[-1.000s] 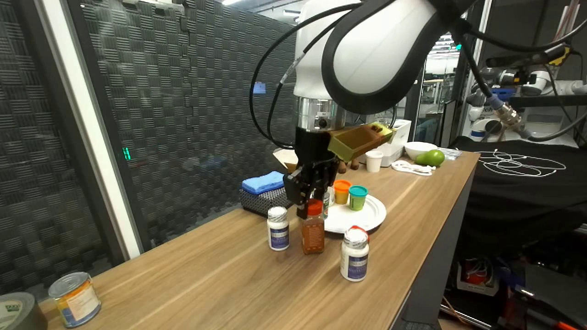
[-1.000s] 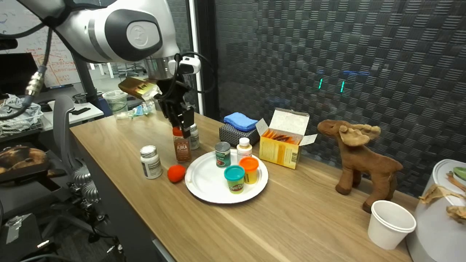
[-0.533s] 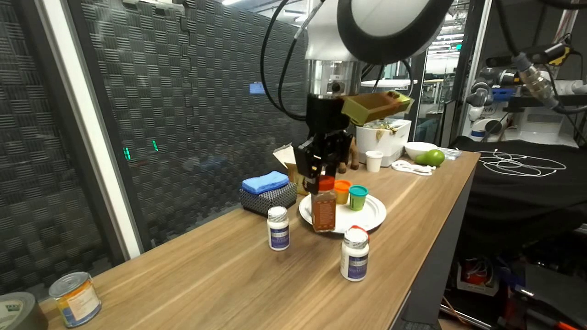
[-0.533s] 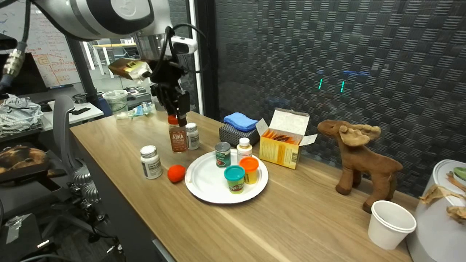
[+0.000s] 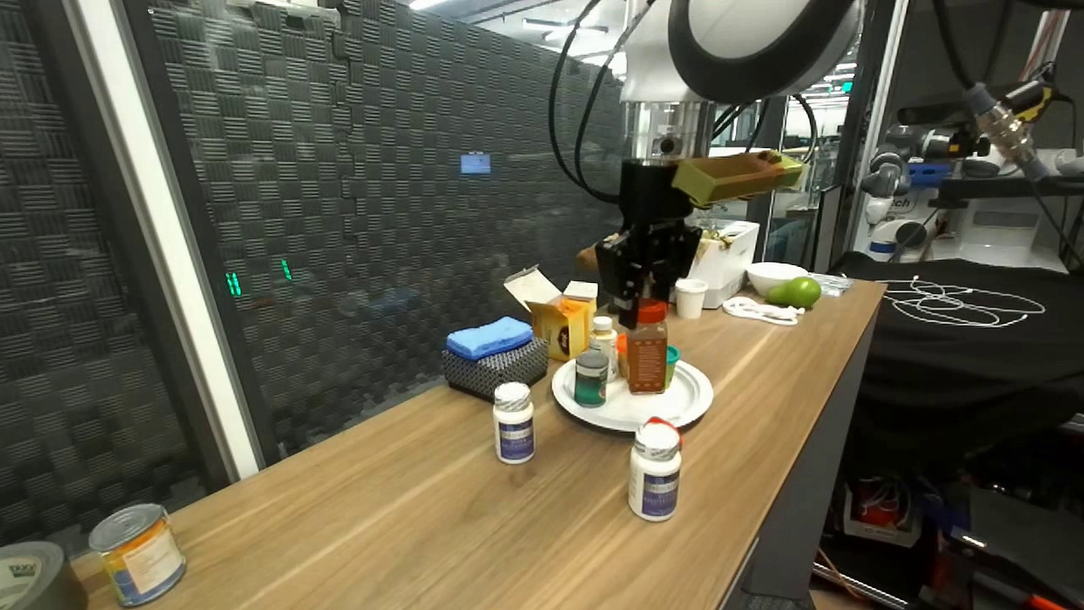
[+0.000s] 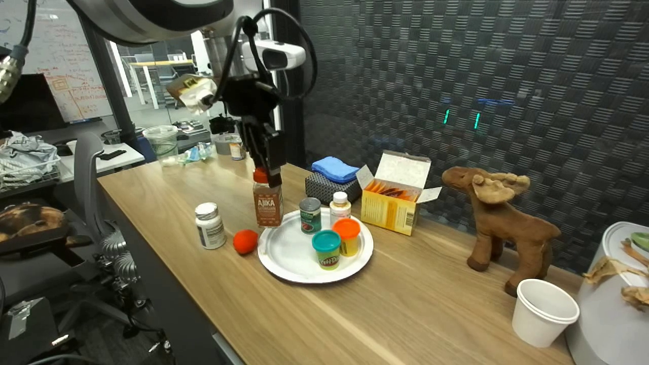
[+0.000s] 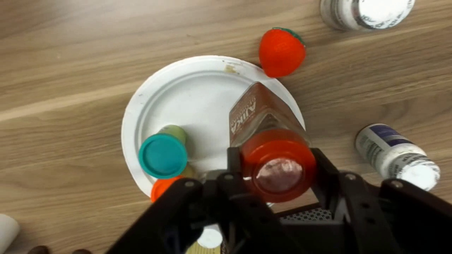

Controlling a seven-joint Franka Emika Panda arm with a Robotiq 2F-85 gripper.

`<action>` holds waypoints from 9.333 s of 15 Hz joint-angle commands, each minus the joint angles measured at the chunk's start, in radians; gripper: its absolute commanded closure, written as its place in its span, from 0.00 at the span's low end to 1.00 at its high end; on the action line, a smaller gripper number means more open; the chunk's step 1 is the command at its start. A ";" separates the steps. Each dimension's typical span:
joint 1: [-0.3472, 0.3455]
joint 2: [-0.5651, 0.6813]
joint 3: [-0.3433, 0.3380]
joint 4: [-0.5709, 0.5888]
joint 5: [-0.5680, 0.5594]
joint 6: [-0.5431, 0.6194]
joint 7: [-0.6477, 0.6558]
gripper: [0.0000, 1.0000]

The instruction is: Put the bottles on the tray

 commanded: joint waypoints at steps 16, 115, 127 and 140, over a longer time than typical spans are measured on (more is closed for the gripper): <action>-0.001 0.210 -0.097 0.118 -0.112 0.184 0.241 0.75; 0.014 0.119 -0.055 -0.078 -0.002 0.382 0.022 0.23; 0.047 -0.323 0.075 -0.191 0.093 -0.178 -0.021 0.00; 0.097 -0.174 0.175 -0.358 0.126 0.270 -0.025 0.00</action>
